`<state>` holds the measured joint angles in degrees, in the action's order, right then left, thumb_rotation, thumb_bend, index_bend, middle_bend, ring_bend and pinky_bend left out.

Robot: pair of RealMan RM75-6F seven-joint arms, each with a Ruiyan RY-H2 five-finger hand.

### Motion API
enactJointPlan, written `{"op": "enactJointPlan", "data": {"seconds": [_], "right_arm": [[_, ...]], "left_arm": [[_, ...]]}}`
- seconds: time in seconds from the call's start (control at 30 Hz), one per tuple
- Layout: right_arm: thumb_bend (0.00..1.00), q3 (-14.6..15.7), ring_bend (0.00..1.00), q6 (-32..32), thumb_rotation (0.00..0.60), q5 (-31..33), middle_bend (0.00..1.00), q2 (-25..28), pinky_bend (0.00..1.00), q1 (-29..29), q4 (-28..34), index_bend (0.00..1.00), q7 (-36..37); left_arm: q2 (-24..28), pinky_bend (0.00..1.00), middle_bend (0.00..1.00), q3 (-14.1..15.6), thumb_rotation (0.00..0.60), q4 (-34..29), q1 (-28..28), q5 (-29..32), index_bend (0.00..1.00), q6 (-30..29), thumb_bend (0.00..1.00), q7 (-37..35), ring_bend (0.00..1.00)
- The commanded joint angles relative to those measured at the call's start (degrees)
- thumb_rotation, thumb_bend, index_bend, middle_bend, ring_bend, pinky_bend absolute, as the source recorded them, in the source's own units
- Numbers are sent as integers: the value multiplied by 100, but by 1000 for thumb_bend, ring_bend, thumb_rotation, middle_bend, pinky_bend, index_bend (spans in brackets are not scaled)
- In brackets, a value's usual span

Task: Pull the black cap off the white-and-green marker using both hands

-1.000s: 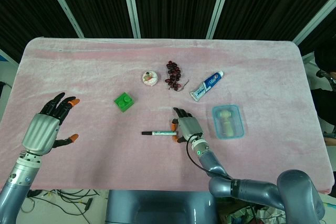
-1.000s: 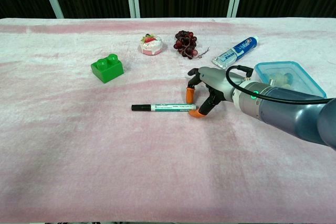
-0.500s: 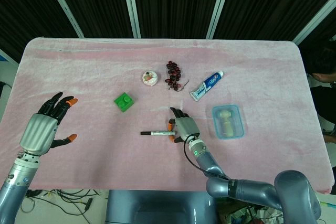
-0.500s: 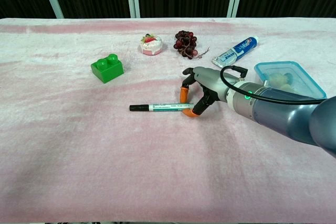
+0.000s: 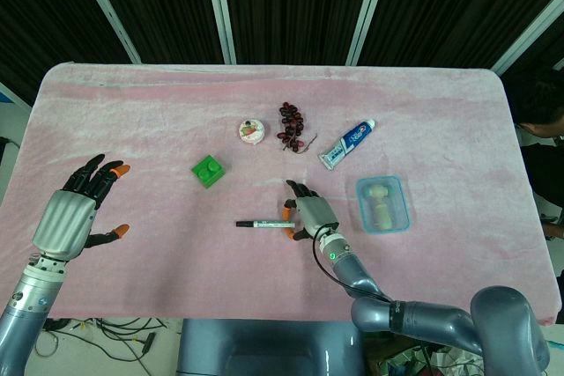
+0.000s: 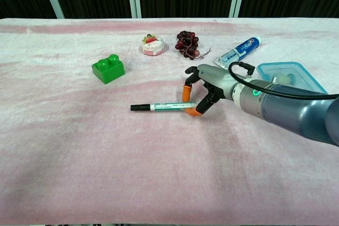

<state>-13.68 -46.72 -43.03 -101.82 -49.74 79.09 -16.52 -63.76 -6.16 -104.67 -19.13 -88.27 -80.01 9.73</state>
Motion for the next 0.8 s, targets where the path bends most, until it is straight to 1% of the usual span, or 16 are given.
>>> {"op": "enactJointPlan", "data": {"seconds": [0.03,0.23,0.47,0.53,0.67,0.8], "right_arm": [[389,-58,22,50,600,-164,15,347,159,148,382,793,260],[394,-94,21,171,600,-358,13,810,159,347,864,806,650],[395,-223,22,271,600,-772,7,1687,159,670,1605,806,1218],[395,-275,21,298,600,-800,4,1922,159,727,1786,806,1320],[395,-500,22,485,600,-703,2,2599,159,786,2303,806,1580],[395,-605,21,523,600,-607,2,2936,159,709,2540,806,1553]], "left_arm": [[-7,176,150,-11,600,5,-22,34,149,49,115,-44,40],[-4,176,152,0,600,-27,-74,73,150,189,116,-176,40],[-37,171,155,-59,600,-28,-308,61,167,522,116,-485,40],[-87,169,156,-97,600,-13,-404,19,177,610,116,-613,40],[-271,168,156,-162,600,62,-783,58,193,1158,116,-853,40],[-590,161,157,-321,600,158,-1135,238,212,1555,116,-787,40]]}}
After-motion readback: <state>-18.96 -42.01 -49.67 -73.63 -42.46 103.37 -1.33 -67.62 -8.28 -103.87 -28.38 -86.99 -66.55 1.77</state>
